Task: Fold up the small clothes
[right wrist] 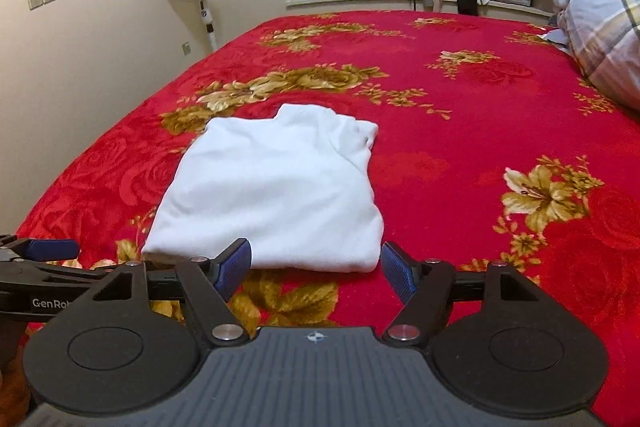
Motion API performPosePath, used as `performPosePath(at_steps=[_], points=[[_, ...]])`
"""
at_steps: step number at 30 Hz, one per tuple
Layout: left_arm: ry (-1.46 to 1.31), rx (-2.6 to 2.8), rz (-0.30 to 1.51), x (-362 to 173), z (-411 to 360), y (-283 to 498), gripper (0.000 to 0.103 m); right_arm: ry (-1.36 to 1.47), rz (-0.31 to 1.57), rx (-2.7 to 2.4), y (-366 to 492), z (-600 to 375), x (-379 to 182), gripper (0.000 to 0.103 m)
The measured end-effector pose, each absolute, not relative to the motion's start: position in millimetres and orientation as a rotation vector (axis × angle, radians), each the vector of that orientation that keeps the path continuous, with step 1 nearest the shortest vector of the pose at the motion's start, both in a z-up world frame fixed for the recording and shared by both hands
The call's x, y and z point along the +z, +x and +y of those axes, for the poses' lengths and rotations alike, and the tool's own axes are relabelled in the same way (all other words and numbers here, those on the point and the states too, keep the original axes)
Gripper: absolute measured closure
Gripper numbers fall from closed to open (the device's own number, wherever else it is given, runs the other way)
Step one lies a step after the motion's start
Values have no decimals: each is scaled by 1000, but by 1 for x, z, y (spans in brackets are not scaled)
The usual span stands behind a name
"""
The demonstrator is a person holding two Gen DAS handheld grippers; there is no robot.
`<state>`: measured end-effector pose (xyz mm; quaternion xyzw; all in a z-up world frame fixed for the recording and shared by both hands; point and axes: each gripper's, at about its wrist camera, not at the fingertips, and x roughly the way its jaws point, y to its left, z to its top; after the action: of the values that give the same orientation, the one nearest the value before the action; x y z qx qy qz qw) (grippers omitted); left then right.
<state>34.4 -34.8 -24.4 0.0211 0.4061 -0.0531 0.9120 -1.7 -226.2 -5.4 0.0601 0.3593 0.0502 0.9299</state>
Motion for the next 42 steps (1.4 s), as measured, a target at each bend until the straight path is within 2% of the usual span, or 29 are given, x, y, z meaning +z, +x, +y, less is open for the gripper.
performPosePath(at_steps=[42], points=[[35,-114,842,-34,-44,43,0,68,751,134,7,-219,-15,30]])
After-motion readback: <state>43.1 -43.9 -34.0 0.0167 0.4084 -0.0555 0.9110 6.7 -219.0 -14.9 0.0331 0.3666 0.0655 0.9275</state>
